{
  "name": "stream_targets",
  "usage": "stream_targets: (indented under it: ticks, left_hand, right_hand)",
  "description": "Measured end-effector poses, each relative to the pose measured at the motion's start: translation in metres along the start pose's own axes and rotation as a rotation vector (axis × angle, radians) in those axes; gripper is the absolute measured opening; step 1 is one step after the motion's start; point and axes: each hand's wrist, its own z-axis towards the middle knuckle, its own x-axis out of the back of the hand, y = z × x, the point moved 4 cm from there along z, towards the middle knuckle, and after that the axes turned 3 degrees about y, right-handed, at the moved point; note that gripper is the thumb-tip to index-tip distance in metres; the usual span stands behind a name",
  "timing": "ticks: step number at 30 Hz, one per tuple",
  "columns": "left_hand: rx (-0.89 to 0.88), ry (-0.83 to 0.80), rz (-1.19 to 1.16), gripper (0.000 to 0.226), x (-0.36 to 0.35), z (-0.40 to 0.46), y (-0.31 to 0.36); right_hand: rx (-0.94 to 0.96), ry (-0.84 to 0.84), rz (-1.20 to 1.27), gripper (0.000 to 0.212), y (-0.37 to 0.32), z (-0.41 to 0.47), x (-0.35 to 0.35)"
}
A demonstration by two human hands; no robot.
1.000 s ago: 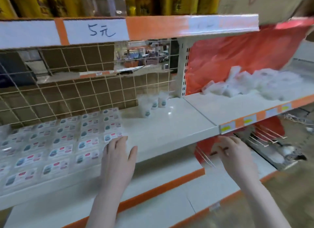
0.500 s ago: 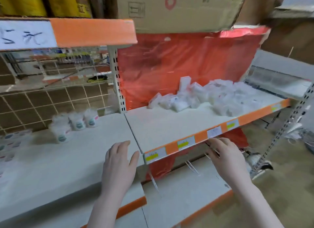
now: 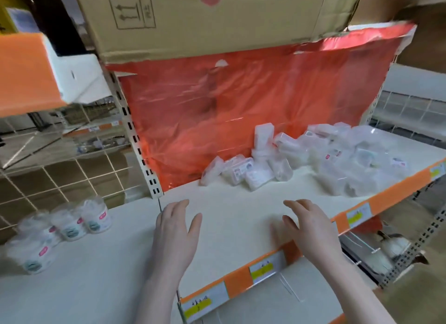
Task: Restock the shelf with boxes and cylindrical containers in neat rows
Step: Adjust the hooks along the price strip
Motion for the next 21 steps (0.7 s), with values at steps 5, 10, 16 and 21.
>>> stream_targets:
  ticks: [5, 10, 16, 21]
  left_hand:
    - [-0.028, -0.015, 0.029, 0.045, -0.016, 0.035, 0.007]
    - [0.014, 0.01, 0.053, 0.044, -0.018, 0.048, 0.0]
    - [0.127, 0.066, 0.074, 0.043, -0.021, 0.051, -0.009]
    - [0.227, 0.104, 0.109, 0.042, -0.024, 0.048, -0.012]
  right_hand:
    - [0.003, -0.027, 0.017, 0.038, 0.001, 0.047, -0.012]
    - [0.09, -0.072, 0.041, 0.035, -0.012, 0.09, -0.035]
    - [0.157, -0.145, -0.008, 0.055, -0.016, 0.121, -0.074]
    - [0.233, -0.09, -0.108, 0.064, -0.023, 0.13, -0.085]
